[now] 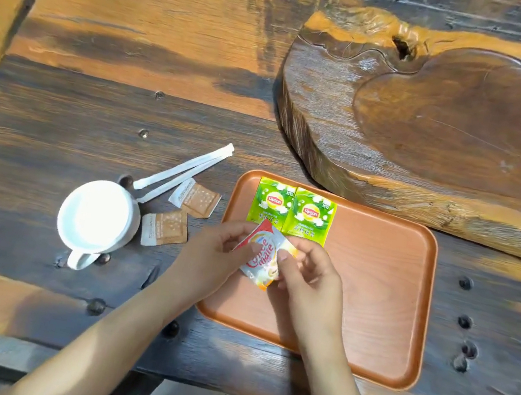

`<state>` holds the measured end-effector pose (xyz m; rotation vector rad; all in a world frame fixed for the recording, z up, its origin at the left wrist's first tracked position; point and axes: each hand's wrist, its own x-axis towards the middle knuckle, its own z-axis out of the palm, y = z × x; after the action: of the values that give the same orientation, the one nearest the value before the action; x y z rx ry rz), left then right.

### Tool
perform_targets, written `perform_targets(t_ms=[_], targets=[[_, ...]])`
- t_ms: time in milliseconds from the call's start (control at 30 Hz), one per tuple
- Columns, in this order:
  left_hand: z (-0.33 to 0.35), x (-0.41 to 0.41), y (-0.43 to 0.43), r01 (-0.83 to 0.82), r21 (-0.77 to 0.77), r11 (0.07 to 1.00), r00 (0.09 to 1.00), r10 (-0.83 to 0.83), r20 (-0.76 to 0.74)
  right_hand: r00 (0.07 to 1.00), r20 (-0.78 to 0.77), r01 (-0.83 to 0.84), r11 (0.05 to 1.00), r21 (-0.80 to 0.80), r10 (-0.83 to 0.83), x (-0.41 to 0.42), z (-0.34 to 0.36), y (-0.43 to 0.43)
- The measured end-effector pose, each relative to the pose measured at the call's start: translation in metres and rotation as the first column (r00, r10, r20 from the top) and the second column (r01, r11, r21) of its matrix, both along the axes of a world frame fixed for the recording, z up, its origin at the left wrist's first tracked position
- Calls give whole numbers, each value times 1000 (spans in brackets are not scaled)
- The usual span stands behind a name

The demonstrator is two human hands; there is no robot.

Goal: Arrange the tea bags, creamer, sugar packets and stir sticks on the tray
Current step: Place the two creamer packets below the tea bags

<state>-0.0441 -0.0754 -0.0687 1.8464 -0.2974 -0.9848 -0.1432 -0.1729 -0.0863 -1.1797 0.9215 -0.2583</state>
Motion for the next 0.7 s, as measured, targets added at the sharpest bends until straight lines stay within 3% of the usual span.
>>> perform_targets(t_ms=[133,267,433,500,600,700], targets=[[-4,-9,-6,-35,-41,999,996,32,-87,995,35,87,995,54,-89,-12,-2,-12],[-9,-12,-5,-90,-25,996,992,88,-88,998,-2,55,995,86,-56,-25,-6,-10],[-7,-14,-7,59,36,998,998,-59,-3,996,-27,-79,995,67,81,-30,-6,-11],[-8,-14,-6,80,82,993,980,-93,176,998,-47,-33,998,59,36,-28,-7,-16],[-10,-8,2,92,219,971,808,-201,554,986,-132,101,995,-24,-103,-28,-13,-20],[-23,-7,13,149,321,935,697,-329,637,963,-232,109,985,-132,-137,-29,-22,-16]])
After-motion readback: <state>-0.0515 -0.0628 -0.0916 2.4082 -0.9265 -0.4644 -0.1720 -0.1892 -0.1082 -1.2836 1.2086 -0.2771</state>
